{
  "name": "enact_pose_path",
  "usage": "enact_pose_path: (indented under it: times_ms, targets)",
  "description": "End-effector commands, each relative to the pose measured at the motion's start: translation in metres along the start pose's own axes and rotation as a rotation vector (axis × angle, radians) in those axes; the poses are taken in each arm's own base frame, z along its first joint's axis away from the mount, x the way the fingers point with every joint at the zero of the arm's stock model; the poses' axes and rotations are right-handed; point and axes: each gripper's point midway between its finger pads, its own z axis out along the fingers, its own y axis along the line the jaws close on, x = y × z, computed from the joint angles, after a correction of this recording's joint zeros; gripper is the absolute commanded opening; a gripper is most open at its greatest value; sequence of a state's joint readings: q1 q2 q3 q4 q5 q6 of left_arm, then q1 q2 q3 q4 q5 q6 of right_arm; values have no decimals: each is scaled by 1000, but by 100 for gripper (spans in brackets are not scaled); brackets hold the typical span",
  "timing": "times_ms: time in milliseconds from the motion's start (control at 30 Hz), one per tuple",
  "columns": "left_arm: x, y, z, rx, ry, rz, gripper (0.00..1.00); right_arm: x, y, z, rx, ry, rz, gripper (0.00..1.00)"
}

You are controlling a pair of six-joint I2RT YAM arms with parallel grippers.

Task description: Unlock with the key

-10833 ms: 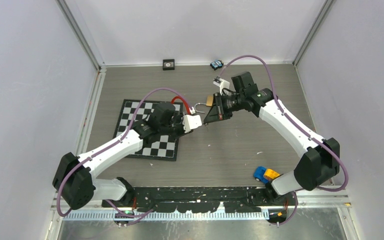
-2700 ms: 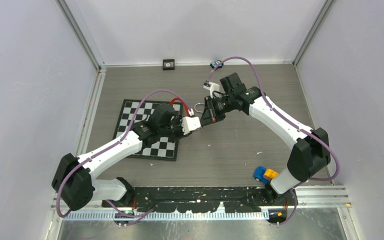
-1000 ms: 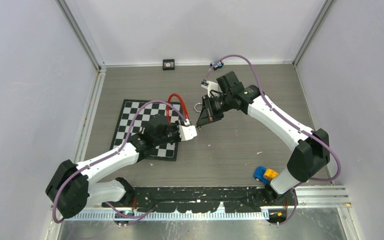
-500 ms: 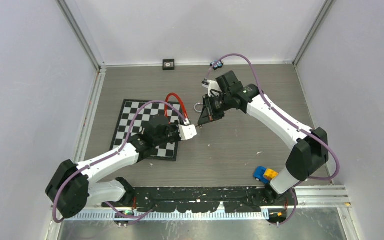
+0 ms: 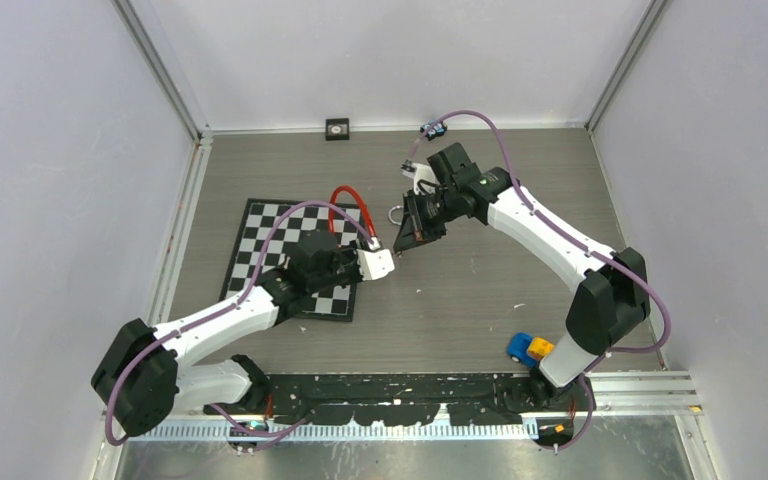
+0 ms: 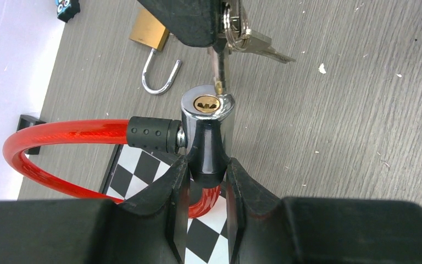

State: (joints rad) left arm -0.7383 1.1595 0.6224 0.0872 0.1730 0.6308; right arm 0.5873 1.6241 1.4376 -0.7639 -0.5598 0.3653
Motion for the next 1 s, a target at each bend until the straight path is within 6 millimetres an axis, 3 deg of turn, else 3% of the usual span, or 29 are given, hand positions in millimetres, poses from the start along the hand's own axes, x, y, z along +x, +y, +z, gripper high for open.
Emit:
enact_pose_path:
  times_ms: [0,967]
  targets:
    - [-28,21,1,-78,-95,29,0,-19,23,-8,-64,-55,-38,1]
    - [-27,17,1,-54,-86,17,0,-23,21,-3,-48,-74,-44,1]
